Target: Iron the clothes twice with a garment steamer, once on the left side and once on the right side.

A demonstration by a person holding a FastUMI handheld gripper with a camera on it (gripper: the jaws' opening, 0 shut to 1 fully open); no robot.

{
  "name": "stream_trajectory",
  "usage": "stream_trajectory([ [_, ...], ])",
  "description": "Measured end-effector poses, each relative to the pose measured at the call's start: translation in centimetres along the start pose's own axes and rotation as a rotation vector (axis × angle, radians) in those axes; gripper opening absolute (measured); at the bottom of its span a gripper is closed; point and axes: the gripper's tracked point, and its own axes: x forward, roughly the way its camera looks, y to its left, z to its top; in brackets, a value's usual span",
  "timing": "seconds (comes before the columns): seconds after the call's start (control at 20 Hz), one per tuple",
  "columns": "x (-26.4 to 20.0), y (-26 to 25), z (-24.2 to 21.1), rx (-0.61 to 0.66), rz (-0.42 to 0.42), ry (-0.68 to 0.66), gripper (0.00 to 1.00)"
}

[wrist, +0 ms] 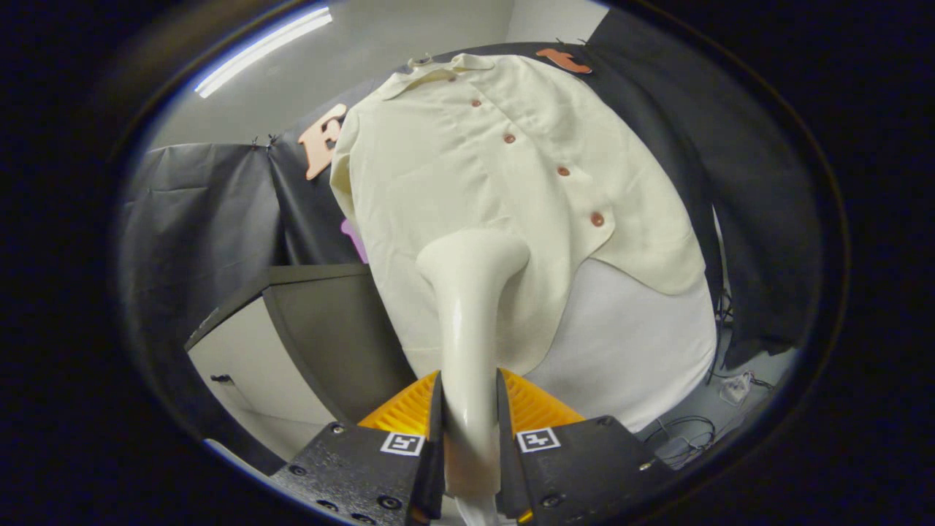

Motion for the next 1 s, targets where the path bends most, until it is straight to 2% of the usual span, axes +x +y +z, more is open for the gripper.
stream_trajectory([
  [0.3, -1.4, -1.3, -2.4, 0.064, -0.010, 0.038, 0.31],
  [0.6, -3.7, -1.6, -0.6, 0.103, -0.029, 0.029, 0.30],
  [0.75, -4.7, -1.7, 3.0, 0.091, -0.038, -0.014, 0.30],
  [1.0, -5.9, -1.9, 11.9, 0.054, -0.046, -0.114, 0.30],
])
